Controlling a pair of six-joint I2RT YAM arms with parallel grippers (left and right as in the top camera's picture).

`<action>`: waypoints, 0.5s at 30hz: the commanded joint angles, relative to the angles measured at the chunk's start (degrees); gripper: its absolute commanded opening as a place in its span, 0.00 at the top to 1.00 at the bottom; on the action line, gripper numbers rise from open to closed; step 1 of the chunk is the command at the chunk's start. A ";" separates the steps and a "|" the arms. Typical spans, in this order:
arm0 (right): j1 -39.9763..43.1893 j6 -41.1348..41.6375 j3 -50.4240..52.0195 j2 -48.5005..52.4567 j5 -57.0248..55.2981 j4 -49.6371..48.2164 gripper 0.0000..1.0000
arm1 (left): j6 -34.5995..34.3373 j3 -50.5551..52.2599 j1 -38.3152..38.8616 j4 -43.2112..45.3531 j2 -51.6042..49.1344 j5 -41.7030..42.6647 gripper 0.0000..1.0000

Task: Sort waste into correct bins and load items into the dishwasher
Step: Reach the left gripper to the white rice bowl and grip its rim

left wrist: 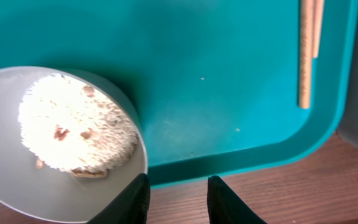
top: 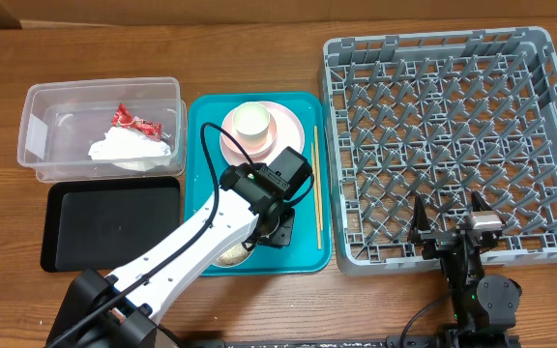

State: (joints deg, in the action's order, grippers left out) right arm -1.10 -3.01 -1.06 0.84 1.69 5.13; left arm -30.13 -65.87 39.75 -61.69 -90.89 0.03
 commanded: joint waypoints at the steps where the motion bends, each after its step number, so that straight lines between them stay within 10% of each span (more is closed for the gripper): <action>1: 0.22 -0.04 0.61 -0.68 0.35 -0.46 0.00 | -2.32 0.61 0.13 0.02 -0.13 -3.43 0.67; 15: 0.22 -0.02 0.61 -0.68 0.35 -0.46 0.00 | -5.97 2.69 0.13 1.57 -0.17 -3.65 0.72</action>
State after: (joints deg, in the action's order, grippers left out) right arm -1.13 -3.01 -1.06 0.84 1.72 5.15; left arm -33.10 -64.60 39.75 -60.66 -90.89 -2.44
